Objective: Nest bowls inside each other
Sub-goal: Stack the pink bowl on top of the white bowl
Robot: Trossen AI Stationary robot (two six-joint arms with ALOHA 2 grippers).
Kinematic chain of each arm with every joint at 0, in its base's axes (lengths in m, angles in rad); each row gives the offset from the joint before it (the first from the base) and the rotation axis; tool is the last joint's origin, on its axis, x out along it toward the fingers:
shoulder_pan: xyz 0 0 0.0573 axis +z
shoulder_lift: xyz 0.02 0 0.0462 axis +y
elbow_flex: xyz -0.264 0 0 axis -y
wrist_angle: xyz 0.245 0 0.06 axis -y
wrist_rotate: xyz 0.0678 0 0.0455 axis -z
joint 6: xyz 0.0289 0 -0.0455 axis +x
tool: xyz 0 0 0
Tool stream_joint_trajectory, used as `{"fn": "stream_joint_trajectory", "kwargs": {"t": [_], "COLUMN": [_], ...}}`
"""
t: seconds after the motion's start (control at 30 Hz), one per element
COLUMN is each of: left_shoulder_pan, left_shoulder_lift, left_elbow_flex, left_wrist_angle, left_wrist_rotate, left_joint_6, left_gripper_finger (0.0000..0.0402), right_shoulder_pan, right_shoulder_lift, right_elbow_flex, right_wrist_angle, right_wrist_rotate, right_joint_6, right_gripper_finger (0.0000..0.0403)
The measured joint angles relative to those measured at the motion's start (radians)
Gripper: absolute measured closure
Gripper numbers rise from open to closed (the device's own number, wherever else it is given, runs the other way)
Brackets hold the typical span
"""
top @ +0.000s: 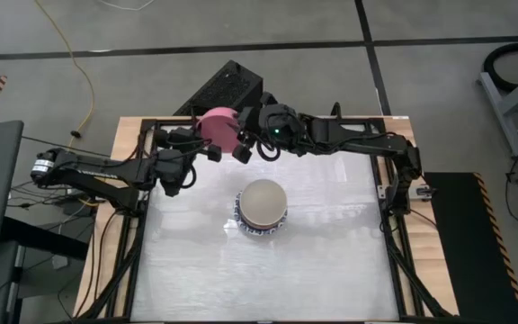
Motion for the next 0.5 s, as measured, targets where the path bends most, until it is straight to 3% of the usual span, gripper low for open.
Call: {"fn": "stream_joint_trajectory", "kwargs": {"t": [0.3, 0.4, 0.5], "left_shoulder_pan": [0.0, 0.0, 0.0], "left_shoulder_lift": [0.001, 0.001, 0.001], "left_elbow_flex": [0.0, 0.0, -0.001], "left_wrist_angle": [0.126, 0.127, 0.127], "left_wrist_rotate": [0.036, 0.068, 0.127], "left_joint_6": [0.118, 0.114, 0.115], "left_gripper_finger": [0.0401, 0.0401, 0.0401], "right_shoulder_pan": [-0.003, -0.003, -0.004], "right_shoulder_lift": [0.0, 0.0, -0.001], "right_elbow_flex": [0.0, 0.0, 0.0], "right_wrist_angle": [-0.093, -0.126, -0.162], "right_wrist_rotate": [0.057, 0.081, 0.1], "right_joint_6": [0.058, 0.071, 0.094], "right_gripper_finger": [0.0262, 0.0293, 0.0349]}}
